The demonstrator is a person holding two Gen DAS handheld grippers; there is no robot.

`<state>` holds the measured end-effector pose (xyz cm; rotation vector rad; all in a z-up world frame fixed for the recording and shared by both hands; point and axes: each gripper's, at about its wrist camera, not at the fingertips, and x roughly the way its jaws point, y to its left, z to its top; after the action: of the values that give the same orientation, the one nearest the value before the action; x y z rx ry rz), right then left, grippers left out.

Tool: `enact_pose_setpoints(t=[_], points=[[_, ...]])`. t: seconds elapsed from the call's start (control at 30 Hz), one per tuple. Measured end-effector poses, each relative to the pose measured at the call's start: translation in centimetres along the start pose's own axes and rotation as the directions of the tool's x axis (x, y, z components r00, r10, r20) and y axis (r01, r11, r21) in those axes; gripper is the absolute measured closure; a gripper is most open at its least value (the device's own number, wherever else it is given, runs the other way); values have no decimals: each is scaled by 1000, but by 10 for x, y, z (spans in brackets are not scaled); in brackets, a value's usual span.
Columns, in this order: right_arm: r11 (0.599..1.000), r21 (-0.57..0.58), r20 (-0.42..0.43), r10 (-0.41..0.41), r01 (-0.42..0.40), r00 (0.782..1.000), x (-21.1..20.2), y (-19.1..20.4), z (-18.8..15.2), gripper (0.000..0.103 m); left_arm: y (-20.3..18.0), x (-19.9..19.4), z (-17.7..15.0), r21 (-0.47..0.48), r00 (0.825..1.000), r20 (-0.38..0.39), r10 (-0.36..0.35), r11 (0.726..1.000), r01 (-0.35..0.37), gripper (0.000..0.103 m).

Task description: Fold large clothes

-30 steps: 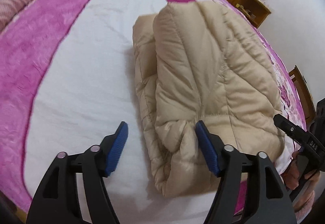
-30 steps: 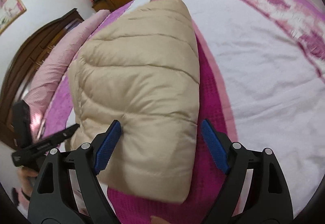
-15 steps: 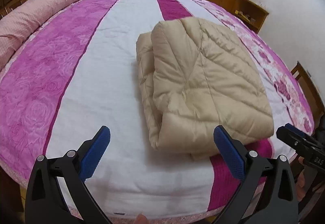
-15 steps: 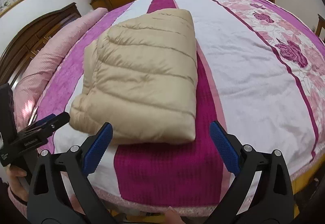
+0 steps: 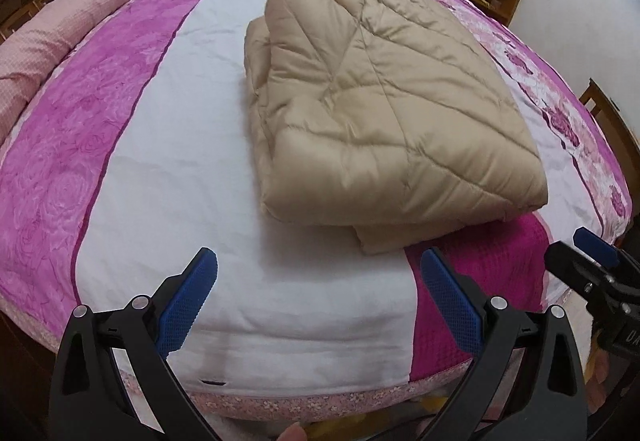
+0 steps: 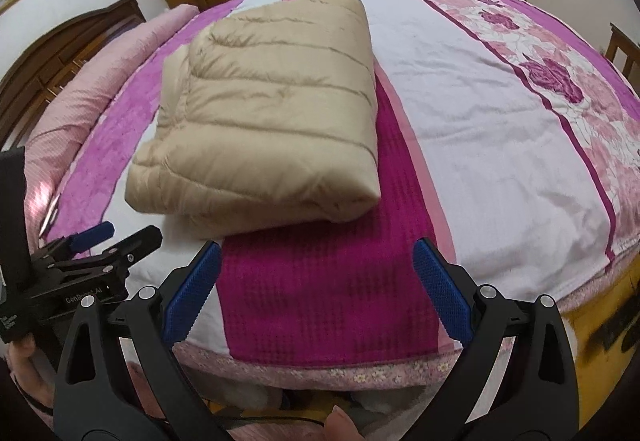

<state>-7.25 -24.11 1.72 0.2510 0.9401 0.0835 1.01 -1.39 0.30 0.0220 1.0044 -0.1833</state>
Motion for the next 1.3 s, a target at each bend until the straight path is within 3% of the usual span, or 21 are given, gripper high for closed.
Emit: enact_pose_setpoints(t=[0.9,1.3], points=[[998,59,-56,-16,19,998,21,-4,-11,7,0,18,-11,-33,998,-54,-19,999,17,6],[998,59,-74,-12,17,997,29,-3,-13,7,2,17,-11,-41,998,-59,13,999,-16,6]])
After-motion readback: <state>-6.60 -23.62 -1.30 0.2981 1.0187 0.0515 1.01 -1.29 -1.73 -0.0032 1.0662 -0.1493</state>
